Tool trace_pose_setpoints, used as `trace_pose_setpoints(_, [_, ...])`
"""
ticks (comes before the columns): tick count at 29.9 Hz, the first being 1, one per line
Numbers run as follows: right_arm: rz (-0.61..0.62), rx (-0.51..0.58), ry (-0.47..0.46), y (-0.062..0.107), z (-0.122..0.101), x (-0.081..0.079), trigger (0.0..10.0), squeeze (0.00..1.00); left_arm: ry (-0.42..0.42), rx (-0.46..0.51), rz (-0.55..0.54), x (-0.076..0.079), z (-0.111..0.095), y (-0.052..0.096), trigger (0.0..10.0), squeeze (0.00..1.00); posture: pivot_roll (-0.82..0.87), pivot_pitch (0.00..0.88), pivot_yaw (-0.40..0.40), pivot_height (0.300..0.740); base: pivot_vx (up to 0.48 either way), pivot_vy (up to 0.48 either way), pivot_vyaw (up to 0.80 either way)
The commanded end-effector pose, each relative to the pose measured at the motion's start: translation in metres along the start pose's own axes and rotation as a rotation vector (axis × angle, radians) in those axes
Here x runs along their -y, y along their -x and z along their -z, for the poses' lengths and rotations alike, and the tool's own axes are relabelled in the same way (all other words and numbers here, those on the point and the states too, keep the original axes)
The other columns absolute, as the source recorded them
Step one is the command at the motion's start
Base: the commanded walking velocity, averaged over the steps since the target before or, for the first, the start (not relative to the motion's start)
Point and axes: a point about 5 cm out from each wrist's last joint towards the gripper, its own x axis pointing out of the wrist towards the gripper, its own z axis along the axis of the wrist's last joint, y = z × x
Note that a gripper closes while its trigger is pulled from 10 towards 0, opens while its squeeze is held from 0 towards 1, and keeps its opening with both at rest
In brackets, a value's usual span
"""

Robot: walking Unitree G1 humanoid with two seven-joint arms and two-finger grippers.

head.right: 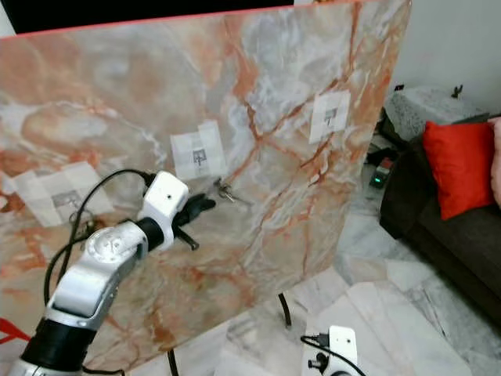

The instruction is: Hang keys on a hook

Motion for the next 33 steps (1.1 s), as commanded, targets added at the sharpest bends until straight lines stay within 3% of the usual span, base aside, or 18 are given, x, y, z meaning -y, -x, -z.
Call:
trace_pose_setpoints(1, [0.003, 0.000, -0.001, 0.000, 0.001, 0.001, 10.0, 0.00, -0.022, 0.065, -0.013, -0.005, -0.014, 0.003, 10.0, 0.00, 0.10, 0.000, -0.054, 0.740, 0.000, 0.000, 0.00])
trace_pose_setpoints(23, [-0.011, 0.000, 0.009, 0.000, -0.001, 0.000, 10.0, 0.00, -0.022, 0.119, -0.134, -0.024, -0.033, -0.010, 10.0, 0.00, 0.09, 0.000, -0.052, 0.740, 0.000, 0.000, 0.00])
trace_pose_setpoints(33, [-0.015, 0.000, 0.007, 0.000, -0.001, -0.001, 10.0, 0.00, -0.019, 0.088, -0.072, -0.016, -0.028, -0.011, 10.0, 0.00, 0.09, 0.000, -0.052, 0.740, 0.000, 0.000, 0.00])
